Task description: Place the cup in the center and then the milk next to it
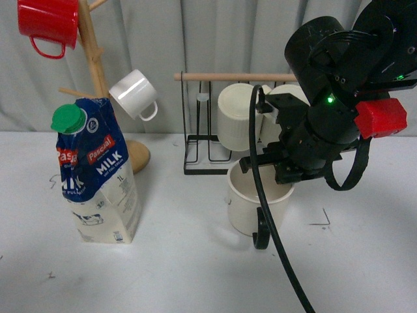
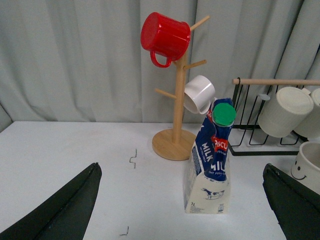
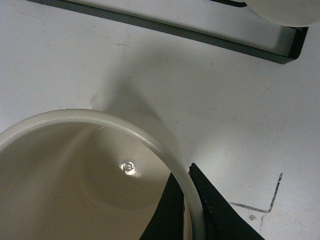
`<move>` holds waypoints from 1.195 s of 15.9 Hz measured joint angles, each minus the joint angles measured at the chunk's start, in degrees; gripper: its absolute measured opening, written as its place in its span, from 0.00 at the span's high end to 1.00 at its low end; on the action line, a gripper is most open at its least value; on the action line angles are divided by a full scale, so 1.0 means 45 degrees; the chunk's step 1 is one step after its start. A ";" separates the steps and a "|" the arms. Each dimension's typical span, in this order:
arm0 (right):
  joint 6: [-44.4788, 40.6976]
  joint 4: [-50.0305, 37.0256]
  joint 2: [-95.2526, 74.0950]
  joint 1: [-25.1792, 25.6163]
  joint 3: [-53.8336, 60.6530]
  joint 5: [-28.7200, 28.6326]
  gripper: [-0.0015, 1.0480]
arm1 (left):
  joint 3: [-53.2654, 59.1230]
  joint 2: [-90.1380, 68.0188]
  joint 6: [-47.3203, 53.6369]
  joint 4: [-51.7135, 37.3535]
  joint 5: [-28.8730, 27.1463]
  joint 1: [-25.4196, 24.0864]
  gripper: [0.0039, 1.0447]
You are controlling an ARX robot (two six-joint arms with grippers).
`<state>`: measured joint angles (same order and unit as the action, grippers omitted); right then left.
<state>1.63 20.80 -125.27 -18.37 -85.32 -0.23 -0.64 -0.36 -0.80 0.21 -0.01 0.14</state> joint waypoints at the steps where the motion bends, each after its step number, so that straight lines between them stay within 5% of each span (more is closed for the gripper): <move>1: -0.0024 0.0015 -0.0010 -0.0015 -0.0024 0.0000 0.97 | 0.0000 0.0000 0.0000 -0.0005 0.0000 0.0005 0.06; 5: -0.0393 0.0112 -0.0010 -0.0087 -0.0029 -0.0199 0.77 | 0.0000 0.0000 0.0000 -0.0005 0.0000 0.0005 0.06; 9: -0.0287 -0.0253 0.0325 -0.0083 -0.0087 -0.0767 0.32 | 0.0000 0.0000 0.0000 -0.0005 0.0000 0.0005 0.06; 12: 0.0155 -0.2380 0.2817 -0.0068 0.0860 -0.0918 0.04 | 0.0000 0.0000 0.0000 -0.0005 0.0000 0.0005 0.06; 13: -0.0010 -0.6849 0.4216 -0.0097 0.2409 0.0884 0.13 | 0.0000 0.0000 0.0000 -0.0005 0.0000 0.0005 0.06; 15: -0.0228 -1.1434 0.7329 0.0219 0.6251 0.3439 0.34 | 0.0000 0.0000 0.0000 0.0000 -0.0005 0.0000 0.06; 19: -0.0277 -1.0190 1.4484 0.0748 1.2021 0.3449 0.81 | 0.0000 0.0000 0.0000 0.0000 0.0000 -0.0005 0.06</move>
<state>0.38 -25.06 -60.10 -15.00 -31.22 15.29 -0.64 -0.36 -0.80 0.21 -0.01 0.12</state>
